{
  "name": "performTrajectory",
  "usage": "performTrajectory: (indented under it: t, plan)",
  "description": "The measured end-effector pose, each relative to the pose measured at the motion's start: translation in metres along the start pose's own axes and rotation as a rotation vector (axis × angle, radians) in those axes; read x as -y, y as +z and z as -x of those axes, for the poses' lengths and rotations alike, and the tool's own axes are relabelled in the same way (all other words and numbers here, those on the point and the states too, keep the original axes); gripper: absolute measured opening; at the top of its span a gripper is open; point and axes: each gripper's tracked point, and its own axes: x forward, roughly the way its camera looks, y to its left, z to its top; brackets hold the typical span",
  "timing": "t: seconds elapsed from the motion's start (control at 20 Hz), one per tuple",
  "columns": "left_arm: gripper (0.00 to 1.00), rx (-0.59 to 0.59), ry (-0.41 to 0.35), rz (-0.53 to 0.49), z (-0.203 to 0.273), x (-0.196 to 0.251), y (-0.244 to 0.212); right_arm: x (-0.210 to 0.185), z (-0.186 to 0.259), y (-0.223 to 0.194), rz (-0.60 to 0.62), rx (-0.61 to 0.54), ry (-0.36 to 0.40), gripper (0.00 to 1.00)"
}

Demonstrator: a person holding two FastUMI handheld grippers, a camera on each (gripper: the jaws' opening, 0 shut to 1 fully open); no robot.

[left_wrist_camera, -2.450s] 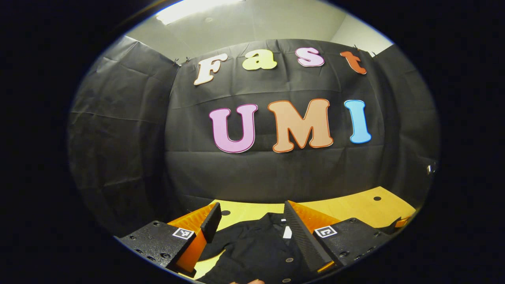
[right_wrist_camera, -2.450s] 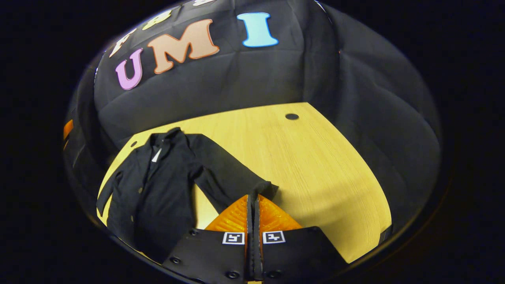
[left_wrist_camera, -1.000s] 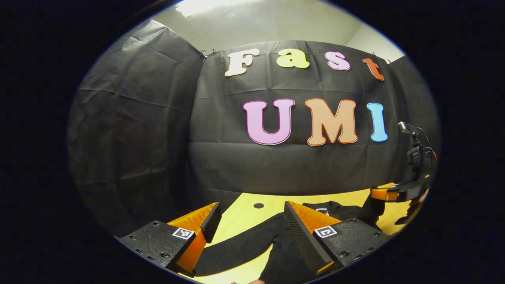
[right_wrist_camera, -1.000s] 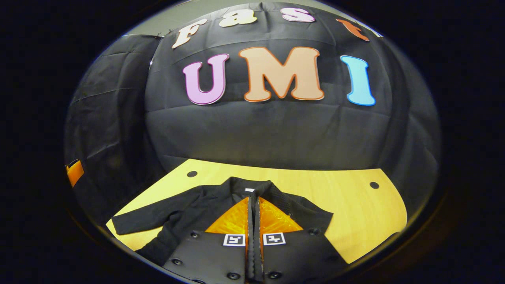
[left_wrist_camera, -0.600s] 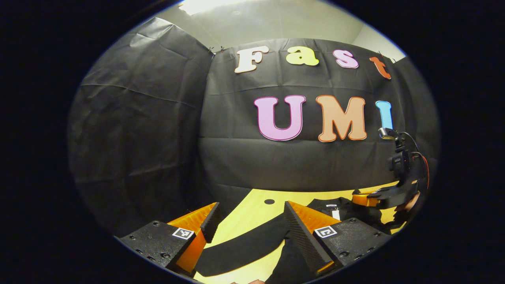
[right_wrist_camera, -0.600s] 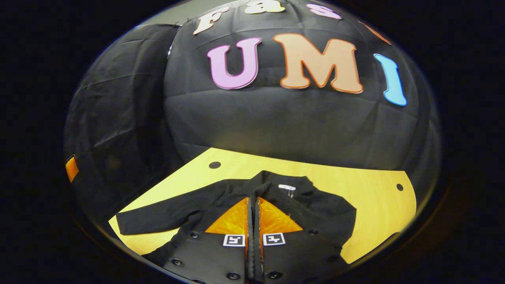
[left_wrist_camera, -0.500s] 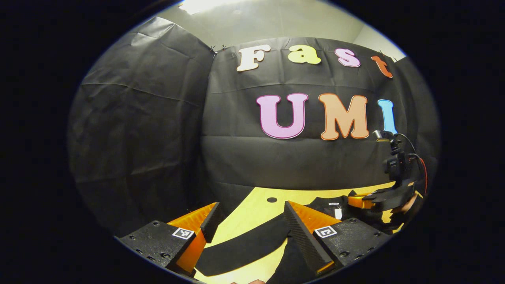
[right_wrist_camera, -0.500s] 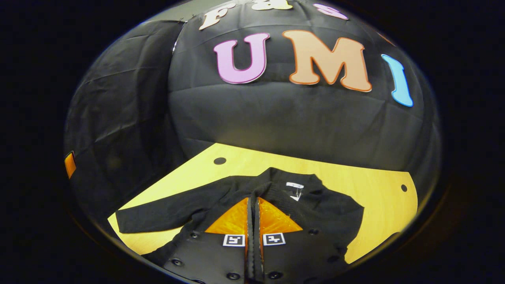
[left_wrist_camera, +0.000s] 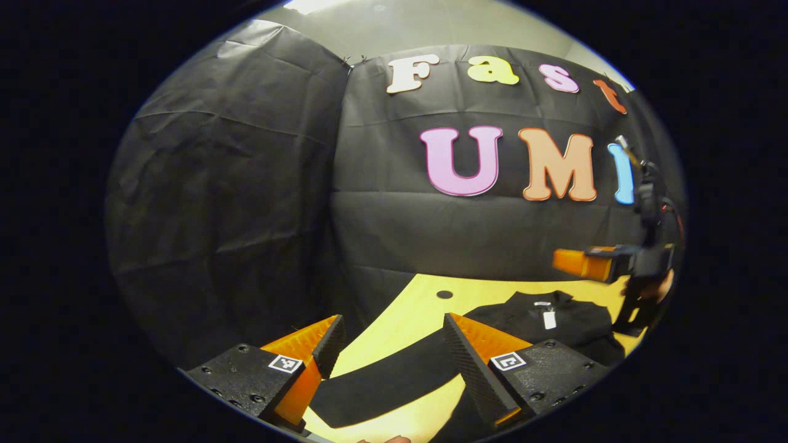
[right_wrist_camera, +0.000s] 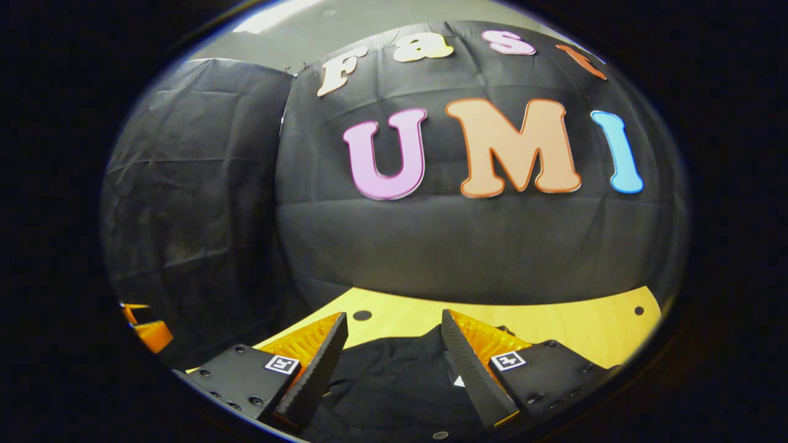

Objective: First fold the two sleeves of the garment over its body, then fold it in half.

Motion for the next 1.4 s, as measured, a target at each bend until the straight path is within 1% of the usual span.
performTrajectory:
  t: [0.05,0.1,0.2,0.25,0.3,0.35,0.4,0.45,0.5,0.55,0.6,0.65,0.7,0.75,0.8,0.85,1.0,1.05,1.1,1.15,1.2,1.35,1.4]
  plan:
    - [0.95,-0.016,0.017,-0.008,-0.002,-0.011,-0.006,0.006,0.006,0.005,-0.004,0.015,-0.012,0.95]
    - [0.98,-0.032,0.036,-0.012,-0.001,-0.021,-0.016,0.014,0.013,0.012,0.000,0.029,-0.031,0.96]
    - [0.98,-0.063,0.065,-0.008,-0.006,-0.034,-0.031,0.028,0.025,0.022,0.017,0.054,-0.065,0.99]
    - [0.92,-0.080,0.081,-0.004,-0.009,-0.040,-0.037,0.033,0.031,0.025,0.028,0.062,-0.079,0.96]
    - [0.98,-0.099,0.090,0.003,-0.012,-0.044,-0.045,0.037,0.036,0.027,0.038,0.068,-0.091,0.96]
    - [0.95,-0.117,0.100,0.009,-0.013,-0.048,-0.052,0.040,0.041,0.028,0.046,0.071,-0.102,0.97]
    - [0.98,-0.134,0.108,0.012,-0.015,-0.052,-0.061,0.042,0.044,0.028,0.052,0.071,-0.109,0.94]
    - [0.98,-0.155,0.117,0.016,-0.017,-0.055,-0.070,0.042,0.048,0.028,0.055,0.073,-0.113,0.95]
    - [0.95,-0.175,0.125,0.021,-0.018,-0.059,-0.080,0.043,0.049,0.027,0.060,0.071,-0.116,0.95]
    - [0.98,-0.197,0.133,0.029,-0.019,-0.062,-0.089,0.044,0.051,0.025,0.065,0.070,-0.121,0.95]
    - [0.95,-0.222,0.139,0.043,-0.020,-0.065,-0.101,0.043,0.053,0.023,0.064,0.062,-0.116,0.97]
    - [0.99,-0.252,0.151,0.056,-0.021,-0.068,-0.113,0.042,0.054,0.020,0.060,0.056,-0.112,0.97]
    - [0.98,-0.286,0.167,0.067,-0.021,-0.072,-0.124,0.042,0.055,0.017,0.058,0.050,-0.114,0.95]
    - [0.95,-0.316,0.182,0.075,-0.021,-0.075,-0.136,0.044,0.057,0.015,0.061,0.041,-0.119,0.98]
    - [0.96,-0.342,0.198,0.080,-0.020,-0.080,-0.147,0.045,0.058,0.013,0.065,0.037,-0.124,0.95]
    - [0.95,-0.364,0.209,0.085,-0.018,-0.086,-0.158,0.046,0.060,0.012,0.070,0.033,-0.126,0.97]
    - [0.96,-0.430,0.233,0.103,-0.016,-0.096,-0.187,0.048,0.061,0.008,0.081,0.023,-0.133,0.97]
    - [0.96,-0.463,0.240,0.112,-0.012,-0.098,-0.198,0.050,0.062,0.006,0.081,0.020,-0.137,0.95]
    - [0.96,-0.502,0.241,0.127,-0.009,-0.097,-0.208,0.050,0.062,0.006,0.079,0.017,-0.138,0.97]
    - [0.96,-0.529,0.246,0.142,-0.007,-0.096,-0.216,0.050,0.062,0.006,0.080,0.016,-0.140,0.95]
    - [0.97,-0.546,0.251,0.159,-0.008,-0.096,-0.222,0.051,0.062,0.007,0.082,0.017,-0.142,0.96]
    - [0.97,-0.599,0.266,0.190,-0.001,-0.096,-0.243,0.052,0.063,0.007,0.083,0.019,-0.141,0.96]
    - [1.00,-0.569,0.262,0.175,-0.005,-0.099,-0.238,0.052,0.063,0.006,0.082,0.018,-0.141,0.95]
